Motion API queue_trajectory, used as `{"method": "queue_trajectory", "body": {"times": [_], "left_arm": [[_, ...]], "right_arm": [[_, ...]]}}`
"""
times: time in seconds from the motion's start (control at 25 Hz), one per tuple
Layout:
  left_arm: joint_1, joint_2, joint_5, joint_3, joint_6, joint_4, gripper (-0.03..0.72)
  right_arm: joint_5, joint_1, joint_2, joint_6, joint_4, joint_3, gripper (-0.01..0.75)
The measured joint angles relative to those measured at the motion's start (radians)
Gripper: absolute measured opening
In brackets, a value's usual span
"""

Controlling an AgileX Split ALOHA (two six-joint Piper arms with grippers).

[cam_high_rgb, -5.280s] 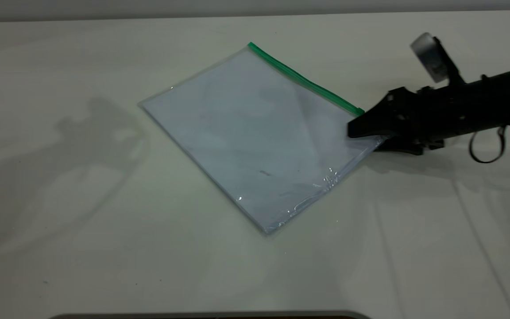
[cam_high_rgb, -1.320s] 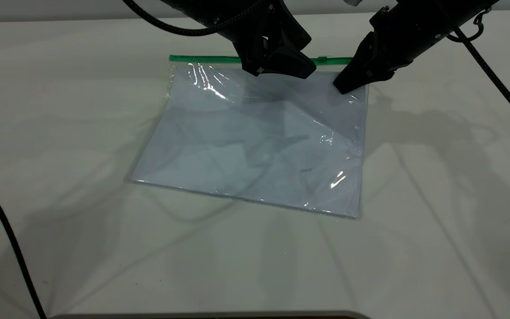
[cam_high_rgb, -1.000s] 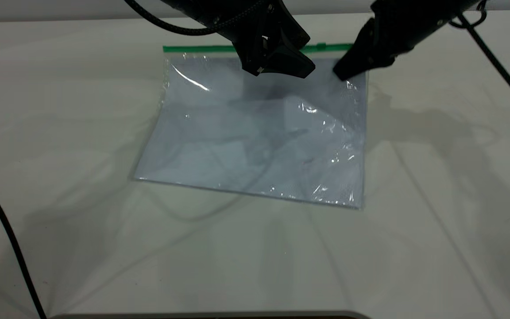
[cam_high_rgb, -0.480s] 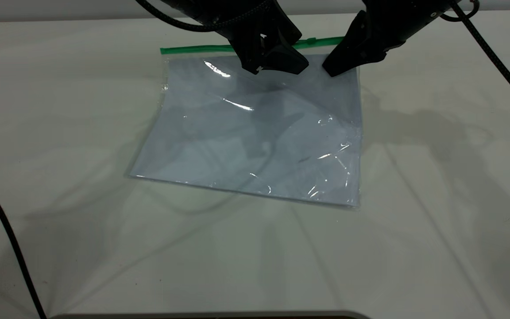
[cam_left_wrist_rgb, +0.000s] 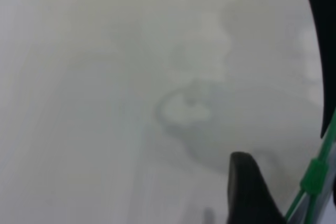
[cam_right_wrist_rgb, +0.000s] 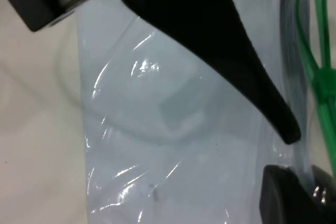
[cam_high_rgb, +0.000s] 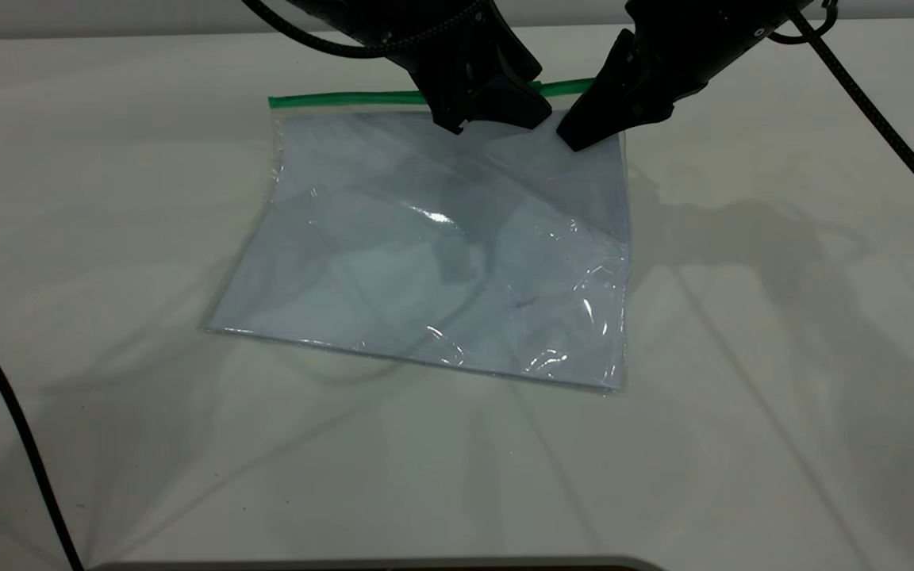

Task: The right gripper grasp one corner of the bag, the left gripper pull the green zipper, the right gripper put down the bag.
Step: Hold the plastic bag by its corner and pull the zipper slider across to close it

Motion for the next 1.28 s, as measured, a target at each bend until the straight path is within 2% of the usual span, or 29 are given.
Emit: {"method": "queue_trajectory", "body": {"times": [0.52, 0.84, 1.28], "left_arm": [[-0.002, 0.001, 0.041, 0.000, 0.005, 0.009, 0.063], [-0.003, 0.001, 0.039, 0.000, 0.005, 0.009, 0.053], [0.010, 0.001, 0.041, -0.002, 0.005, -0.034, 0.053]], "right_arm": [[-0.001, 0.000, 0.000, 0.009, 0.001, 0.000, 0.034], [-0.001, -0.003, 0.000, 0.042, 0.005, 0.000, 0.034], [0.060, -0.079, 0.000, 0.045, 0.093, 0.000, 0.034]]}}
